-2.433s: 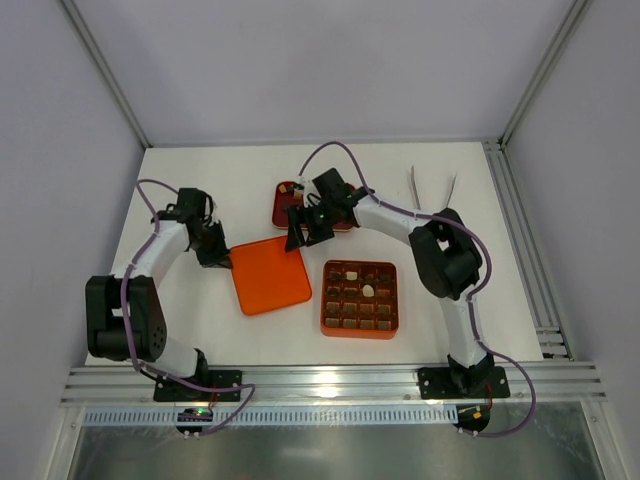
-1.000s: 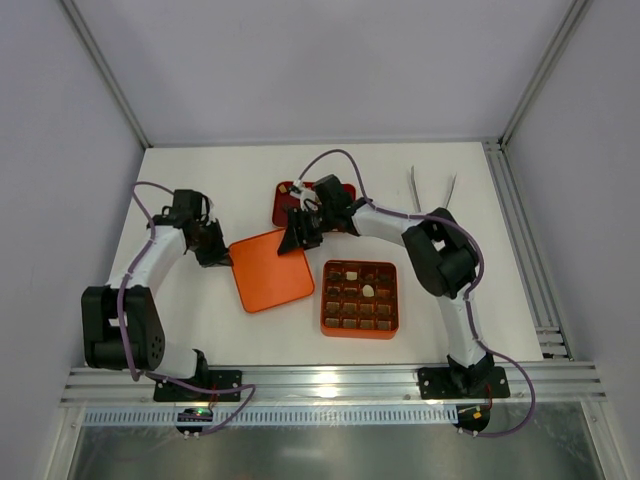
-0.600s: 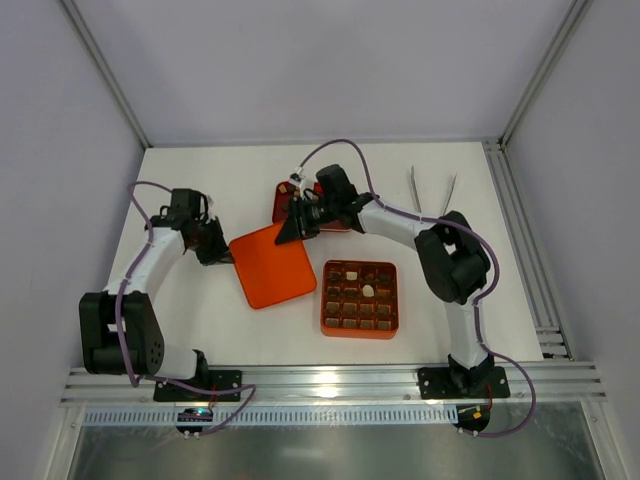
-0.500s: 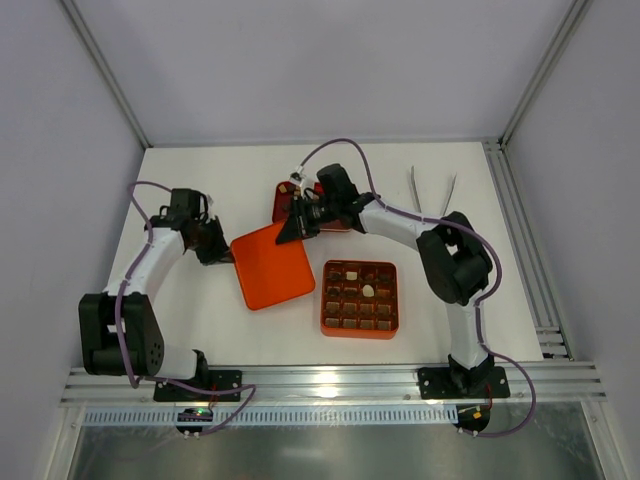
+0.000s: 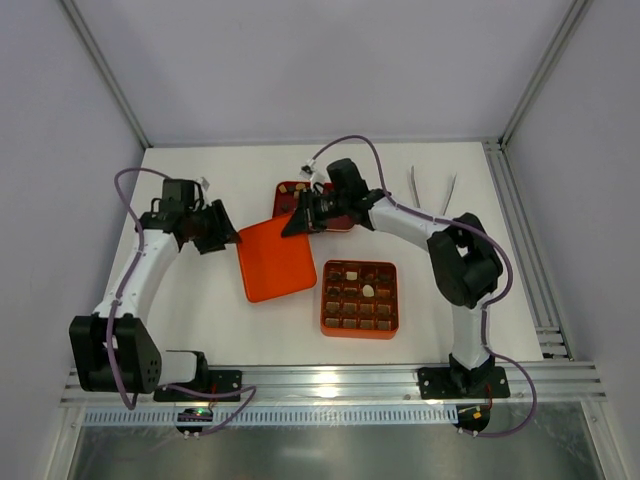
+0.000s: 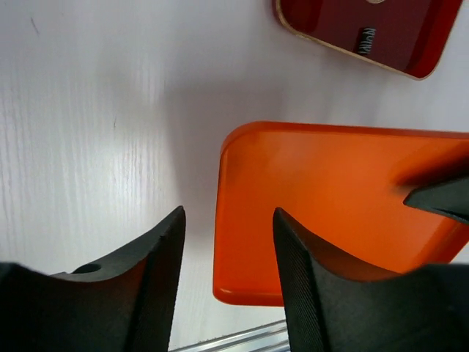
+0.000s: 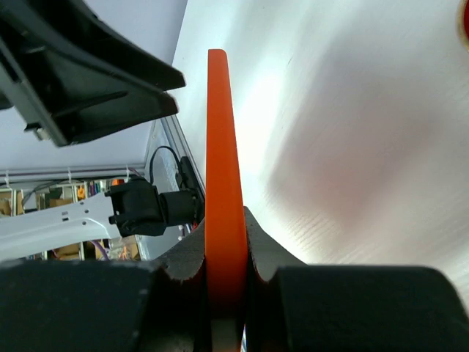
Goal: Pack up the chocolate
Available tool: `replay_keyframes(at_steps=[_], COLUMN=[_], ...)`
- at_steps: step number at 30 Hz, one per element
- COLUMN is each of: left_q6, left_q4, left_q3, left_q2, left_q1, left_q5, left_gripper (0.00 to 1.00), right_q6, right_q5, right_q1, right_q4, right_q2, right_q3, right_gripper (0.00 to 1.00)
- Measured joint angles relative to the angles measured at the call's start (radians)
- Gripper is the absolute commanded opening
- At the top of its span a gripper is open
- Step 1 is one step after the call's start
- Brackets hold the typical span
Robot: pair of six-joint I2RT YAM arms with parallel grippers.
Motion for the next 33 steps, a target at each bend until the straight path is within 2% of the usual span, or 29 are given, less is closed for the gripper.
replay_keyframes(at_steps=[4,10,13,17,21,28,33], left_q6=[0.004,0.056,0.117,0.225,0.356,0.62,0.822], left_q4=[-0.003,0.023,0.05,0.125,0.192,0.41,0.595], left_q3=[0.055,0.106,0.105,0.087,0.066,-0.08,-0.173], left_q2=[-0.066,-0.196,-0.265,-0.335,-0.325,-0.293,-0.285], left_q1=[-0.09,-0.352,-0.461,-0.67,-0.866,-1.035,-1.062], left_q5=[-0.043,-0.155,-0.208,-0.337,-0.467,-0.644,-0.732], left_gripper=[0.61,0.75,0.79,0.81,0.82,0.83,0.81], right_q6=[0.033,0.106,0.143,0.192,0.235,0.272,0.288], right_q5=[0.0,-0.009,-0.015,-0.029,-0.045,-0.056,-0.056], right_q1=[-0.045,-0.153,-0.212,-0.281,-0.323,-0.347,-0.347], right_q4=[-0.016,-0.058,-0.092,-0.142,-0.18,-0.253,-0.296], right_q2=[-0.033,-0.07,-0.08,-0.091,-0.107,-0.147,-0.177], right_q3=[0.0,0.003,0.014,0.054,0.114,0.19,0.19], right_gripper=[0.04,0.04,0.04,0.04,0.04,0.04,0.04])
